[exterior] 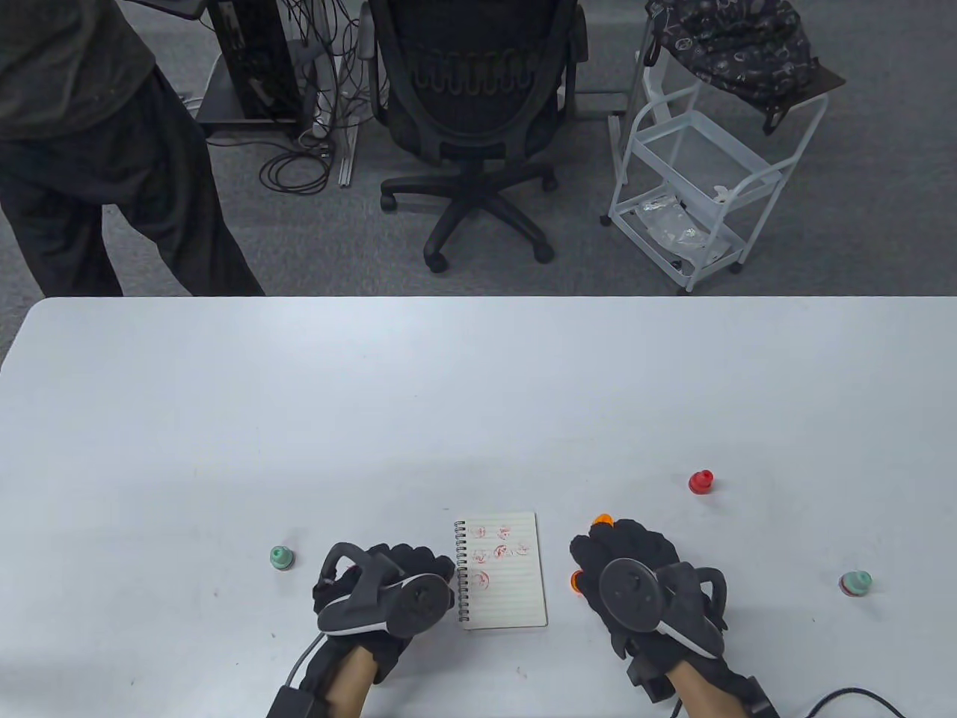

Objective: Stamp reward stamp onto notebook

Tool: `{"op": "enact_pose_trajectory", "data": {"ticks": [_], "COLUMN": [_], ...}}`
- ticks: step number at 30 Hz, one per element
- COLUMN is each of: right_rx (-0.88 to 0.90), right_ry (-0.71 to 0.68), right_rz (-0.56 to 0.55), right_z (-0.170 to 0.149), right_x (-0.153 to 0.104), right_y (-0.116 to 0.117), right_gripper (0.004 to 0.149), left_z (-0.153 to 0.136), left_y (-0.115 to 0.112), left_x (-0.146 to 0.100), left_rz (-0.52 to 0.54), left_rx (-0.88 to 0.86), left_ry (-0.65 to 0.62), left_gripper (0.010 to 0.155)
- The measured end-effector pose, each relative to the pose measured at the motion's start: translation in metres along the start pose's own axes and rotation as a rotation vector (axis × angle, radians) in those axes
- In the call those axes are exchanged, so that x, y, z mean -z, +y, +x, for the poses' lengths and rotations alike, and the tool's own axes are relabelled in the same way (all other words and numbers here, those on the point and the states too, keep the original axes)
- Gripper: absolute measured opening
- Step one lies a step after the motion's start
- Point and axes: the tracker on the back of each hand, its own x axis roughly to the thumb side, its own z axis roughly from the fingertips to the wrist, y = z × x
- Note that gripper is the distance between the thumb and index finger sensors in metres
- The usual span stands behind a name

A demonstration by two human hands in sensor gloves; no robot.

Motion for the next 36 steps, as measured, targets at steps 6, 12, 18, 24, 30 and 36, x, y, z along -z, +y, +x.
{"op": "enact_pose_trajectory", "data": {"ticks": [6, 12, 18, 24, 30, 36], "right_rx": [0.009, 0.003, 0.015, 0.016, 0.017, 0.018], "right_ry": [0.001, 0.0, 0.01, 0.011, 0.012, 0.012], "right_rz": [-0.005, -0.012, -0.019, -0.022, -0.026, -0.026], "right_z": [-0.001, -0.001, -0.003, -0.003, -0.003, -0.003], "right_x": [-0.001, -0.001, -0.001, -0.001, -0.001, -0.001], "right_y": [-0.001, -0.002, -0.004, -0.004, -0.005, -0.005], "right_gripper": [0.051, 0.052, 0.051, 0.052, 0.051, 0.051], "left_z": [0.018, 0.033, 0.041, 0.045, 0.048, 0.052], "left_y": [0.001, -0.003, -0.01, -0.014, -0.017, -0.018], "left_x": [0.023, 0.046, 0.058, 0.063, 0.066, 0.07], "left_rz": [-0.007, -0.045, -0.069, -0.085, -0.09, -0.1], "left_rx": [-0.034, 0.04, 0.055, 0.093, 0.096, 0.111], "left_ry": [-0.047, -0.082, -0.109, -0.131, -0.143, -0.153], "left_gripper": [0.05, 0.055, 0.052, 0.051, 0.05, 0.05]}}
